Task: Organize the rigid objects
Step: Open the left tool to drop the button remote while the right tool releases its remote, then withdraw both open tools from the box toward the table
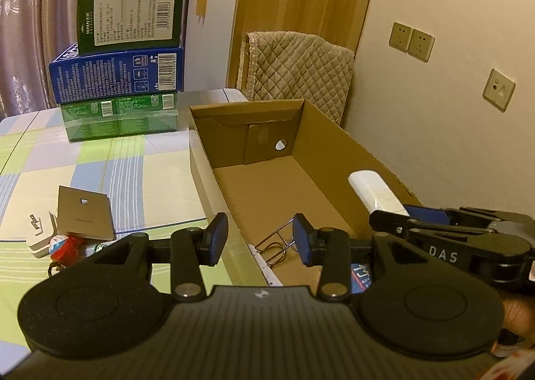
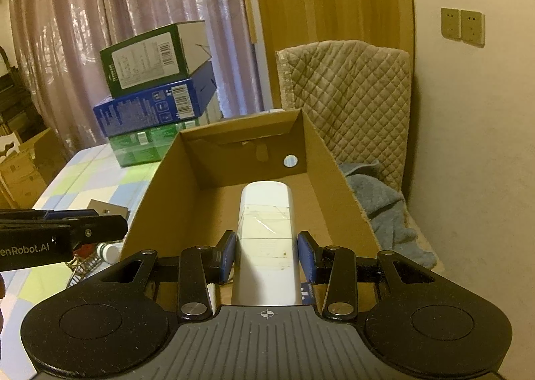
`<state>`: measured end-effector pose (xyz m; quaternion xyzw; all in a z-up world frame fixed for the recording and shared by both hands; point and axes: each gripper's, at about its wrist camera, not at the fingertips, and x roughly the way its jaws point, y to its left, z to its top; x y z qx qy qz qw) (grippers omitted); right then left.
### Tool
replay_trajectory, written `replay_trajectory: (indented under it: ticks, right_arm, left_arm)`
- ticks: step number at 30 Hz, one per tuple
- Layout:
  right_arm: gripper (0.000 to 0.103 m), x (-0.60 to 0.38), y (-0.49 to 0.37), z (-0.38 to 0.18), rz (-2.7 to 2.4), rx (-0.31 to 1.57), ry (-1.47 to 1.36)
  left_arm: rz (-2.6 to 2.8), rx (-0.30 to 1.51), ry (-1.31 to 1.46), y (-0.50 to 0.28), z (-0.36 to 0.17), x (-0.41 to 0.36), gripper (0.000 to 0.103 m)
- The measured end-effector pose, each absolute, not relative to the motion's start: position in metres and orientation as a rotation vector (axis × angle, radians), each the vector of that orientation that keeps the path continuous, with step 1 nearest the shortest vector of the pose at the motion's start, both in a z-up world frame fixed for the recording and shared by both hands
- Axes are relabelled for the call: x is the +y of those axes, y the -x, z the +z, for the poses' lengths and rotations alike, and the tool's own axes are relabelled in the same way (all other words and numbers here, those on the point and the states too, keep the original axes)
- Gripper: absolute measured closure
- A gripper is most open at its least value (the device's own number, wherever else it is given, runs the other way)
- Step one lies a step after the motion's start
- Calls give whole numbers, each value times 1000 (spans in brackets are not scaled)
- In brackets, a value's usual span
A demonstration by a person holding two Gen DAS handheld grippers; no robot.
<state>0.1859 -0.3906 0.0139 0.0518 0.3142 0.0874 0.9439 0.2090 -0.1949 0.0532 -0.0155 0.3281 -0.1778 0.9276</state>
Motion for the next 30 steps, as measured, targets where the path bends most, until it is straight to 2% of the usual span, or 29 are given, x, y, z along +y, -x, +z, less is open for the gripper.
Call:
replay_trajectory:
  ticks: [14,30]
  right_arm:
    - [66,-377,-197,0,216,668,-128]
    - [55,-385,-172,35,198,592,-219]
  left_arm:
    - [-359,675,51,-209,51,-182,66]
    - [-320,664,81,-190,57,-151,66]
